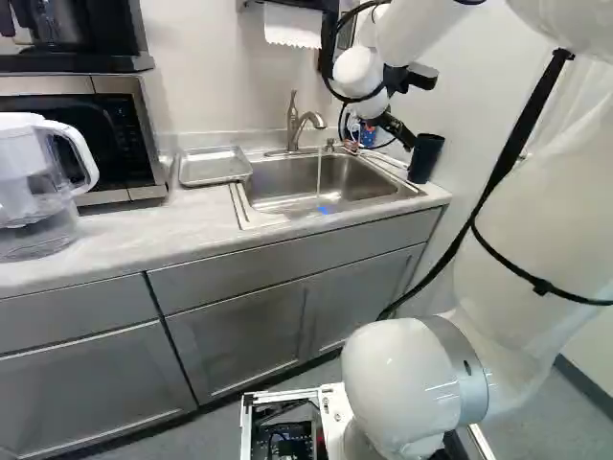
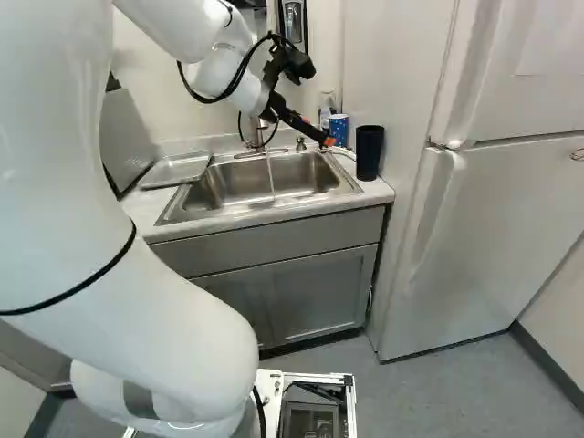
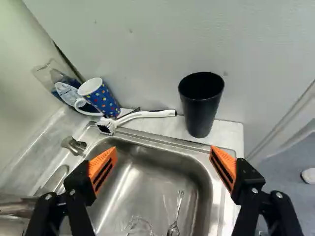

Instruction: Rinse the cup and place it in the tray

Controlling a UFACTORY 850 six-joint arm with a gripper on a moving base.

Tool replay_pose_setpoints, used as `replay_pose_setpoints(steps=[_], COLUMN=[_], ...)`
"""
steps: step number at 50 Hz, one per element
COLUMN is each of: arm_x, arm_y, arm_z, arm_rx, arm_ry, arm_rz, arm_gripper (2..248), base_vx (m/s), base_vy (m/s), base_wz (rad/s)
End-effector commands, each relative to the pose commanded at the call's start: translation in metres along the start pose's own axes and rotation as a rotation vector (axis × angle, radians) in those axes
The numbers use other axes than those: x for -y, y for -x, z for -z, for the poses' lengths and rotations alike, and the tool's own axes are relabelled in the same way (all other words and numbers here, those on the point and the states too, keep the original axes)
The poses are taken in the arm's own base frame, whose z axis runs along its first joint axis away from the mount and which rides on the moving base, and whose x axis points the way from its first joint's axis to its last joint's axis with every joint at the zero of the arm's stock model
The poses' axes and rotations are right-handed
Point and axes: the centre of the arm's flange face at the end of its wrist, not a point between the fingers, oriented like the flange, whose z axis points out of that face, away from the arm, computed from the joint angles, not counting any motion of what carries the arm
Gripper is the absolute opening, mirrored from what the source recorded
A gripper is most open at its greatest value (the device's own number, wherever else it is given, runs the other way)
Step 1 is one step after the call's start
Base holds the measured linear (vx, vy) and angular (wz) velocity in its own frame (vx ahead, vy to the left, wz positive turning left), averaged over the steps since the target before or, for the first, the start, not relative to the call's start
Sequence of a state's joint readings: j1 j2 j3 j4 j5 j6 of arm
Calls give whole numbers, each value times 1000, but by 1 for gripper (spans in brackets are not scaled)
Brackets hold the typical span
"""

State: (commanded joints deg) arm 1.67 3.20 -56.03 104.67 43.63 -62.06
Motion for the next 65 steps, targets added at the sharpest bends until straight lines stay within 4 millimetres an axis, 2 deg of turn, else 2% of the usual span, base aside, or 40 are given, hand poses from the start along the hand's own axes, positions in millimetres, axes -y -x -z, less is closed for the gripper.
replay_pose_setpoints(steps=[36, 65], arm_x=[-19, -11], arm_y=[-2, 9], arm_z=[2, 18], arm_rx=[-31, -46], arm_ry=[219, 226], arm_rz=[-64, -35], arm_gripper=[247, 247], base_vx=[0, 0], base_vy=[0, 0], base_wz=[0, 0])
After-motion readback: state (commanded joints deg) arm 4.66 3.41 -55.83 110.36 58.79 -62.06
